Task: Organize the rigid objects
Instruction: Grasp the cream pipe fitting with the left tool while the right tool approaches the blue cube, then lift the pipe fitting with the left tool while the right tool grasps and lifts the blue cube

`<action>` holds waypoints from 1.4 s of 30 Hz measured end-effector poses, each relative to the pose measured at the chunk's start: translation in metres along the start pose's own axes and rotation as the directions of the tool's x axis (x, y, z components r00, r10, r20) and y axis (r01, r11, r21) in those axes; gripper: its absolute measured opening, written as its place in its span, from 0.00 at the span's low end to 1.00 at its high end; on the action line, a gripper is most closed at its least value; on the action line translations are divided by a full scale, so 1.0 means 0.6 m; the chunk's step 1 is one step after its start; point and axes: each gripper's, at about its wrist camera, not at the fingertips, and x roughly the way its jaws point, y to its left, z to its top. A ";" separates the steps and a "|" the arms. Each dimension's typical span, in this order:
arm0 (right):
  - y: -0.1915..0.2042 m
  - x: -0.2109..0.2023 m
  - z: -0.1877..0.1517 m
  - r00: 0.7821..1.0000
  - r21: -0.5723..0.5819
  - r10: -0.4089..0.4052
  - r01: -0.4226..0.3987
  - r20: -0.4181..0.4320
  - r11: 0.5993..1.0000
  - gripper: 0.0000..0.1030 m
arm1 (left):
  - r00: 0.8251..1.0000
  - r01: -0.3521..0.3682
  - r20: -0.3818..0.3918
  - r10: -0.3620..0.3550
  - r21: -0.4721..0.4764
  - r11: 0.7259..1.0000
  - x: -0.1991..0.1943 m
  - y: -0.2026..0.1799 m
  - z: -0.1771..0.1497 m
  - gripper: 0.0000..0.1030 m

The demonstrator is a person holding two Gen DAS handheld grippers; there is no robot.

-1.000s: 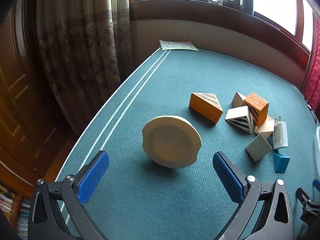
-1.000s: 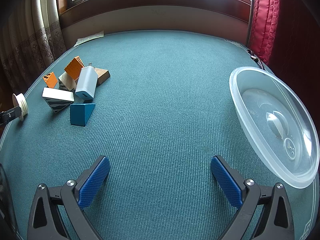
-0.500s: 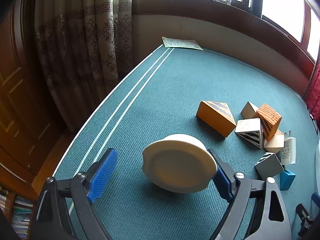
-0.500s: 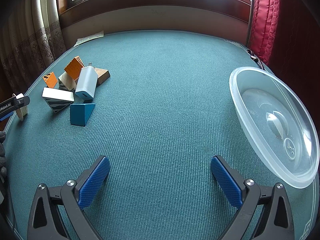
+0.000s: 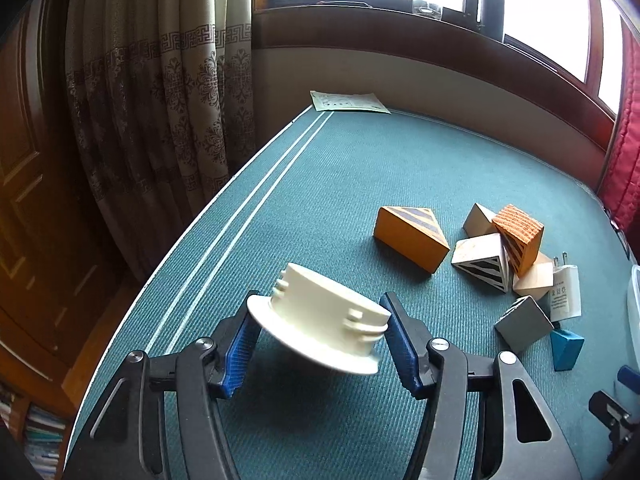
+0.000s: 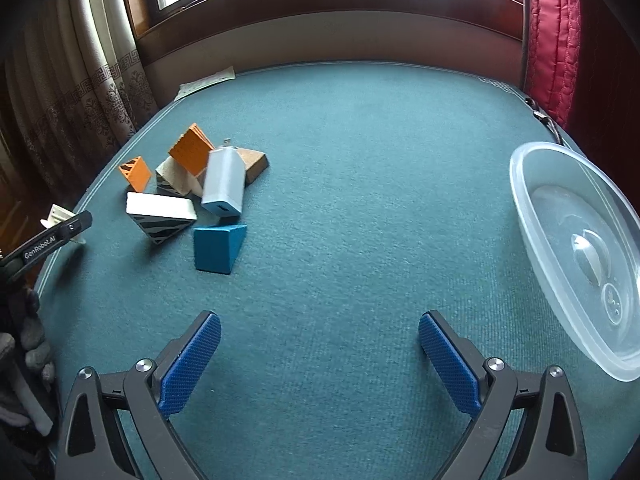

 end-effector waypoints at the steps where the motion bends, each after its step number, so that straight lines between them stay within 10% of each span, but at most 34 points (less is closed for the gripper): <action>1: 0.011 0.000 0.005 1.000 -0.013 0.009 -0.009 0.007 1.000 0.96 | 1.000 0.005 -0.001 -0.005 0.000 1.000 0.000 0.000 0.000 0.56; 14: 0.074 0.050 0.051 0.999 -0.046 0.040 -0.040 -0.005 0.998 0.57 | 0.998 0.043 -0.033 -0.044 -0.032 0.999 0.007 0.013 -0.001 0.52; 21: 0.099 0.052 0.054 1.000 -0.091 0.008 -0.007 0.018 0.996 0.42 | 0.996 0.056 -0.062 -0.059 -0.059 0.997 0.013 0.018 -0.004 0.69; 42: 0.097 0.028 0.032 0.996 -0.080 -0.001 0.008 0.084 0.997 0.32 | 0.998 0.051 -0.046 -0.053 -0.050 0.997 0.008 0.017 -0.005 0.60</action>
